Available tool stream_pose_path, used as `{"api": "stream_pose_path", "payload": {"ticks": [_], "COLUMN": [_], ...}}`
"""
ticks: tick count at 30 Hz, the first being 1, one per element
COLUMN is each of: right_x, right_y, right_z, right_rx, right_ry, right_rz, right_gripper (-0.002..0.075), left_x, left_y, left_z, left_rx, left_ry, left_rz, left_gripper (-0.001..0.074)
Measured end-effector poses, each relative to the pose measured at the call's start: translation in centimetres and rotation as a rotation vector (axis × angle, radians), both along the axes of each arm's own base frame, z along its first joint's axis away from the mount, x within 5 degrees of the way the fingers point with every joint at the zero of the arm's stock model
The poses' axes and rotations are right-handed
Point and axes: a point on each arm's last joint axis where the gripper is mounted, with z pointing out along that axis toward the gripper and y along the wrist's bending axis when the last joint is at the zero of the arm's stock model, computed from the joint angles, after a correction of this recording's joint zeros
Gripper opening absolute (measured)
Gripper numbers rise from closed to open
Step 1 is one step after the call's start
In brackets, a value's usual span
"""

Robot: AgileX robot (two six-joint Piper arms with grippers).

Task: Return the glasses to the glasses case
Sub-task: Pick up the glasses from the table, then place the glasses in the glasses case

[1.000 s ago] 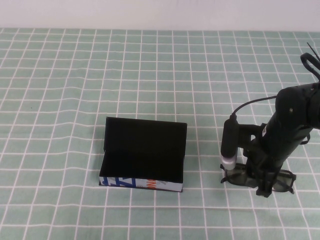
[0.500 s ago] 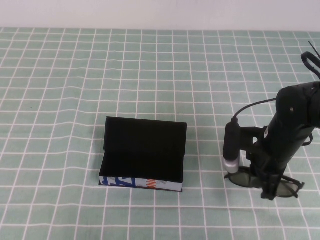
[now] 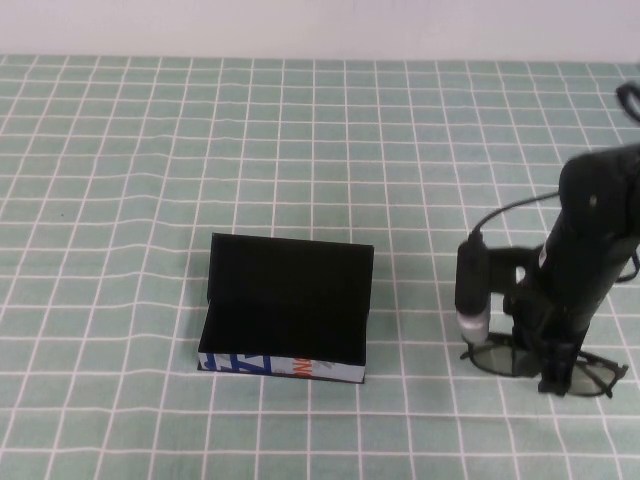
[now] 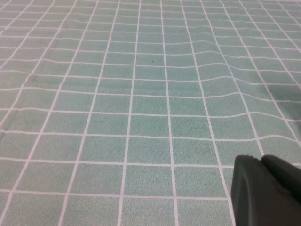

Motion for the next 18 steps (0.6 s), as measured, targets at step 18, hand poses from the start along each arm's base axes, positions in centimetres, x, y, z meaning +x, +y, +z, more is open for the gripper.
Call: {"api": "stream_pose_path", "payload": {"ticks": [18], "right_x": [1.0], "right_y": [5.8], "right_z": [11.8], "right_rx": [0.2], "right_ry": [-0.162], "right_rz": [0.075], "right_gripper": [0.0062], "left_x": [0.0], "left_y": [0.0], "left_z": [0.0], "left_rx": [0.0], "left_ry": [0.0], "left_rz": [0.0], "left_gripper": [-0.0004]}}
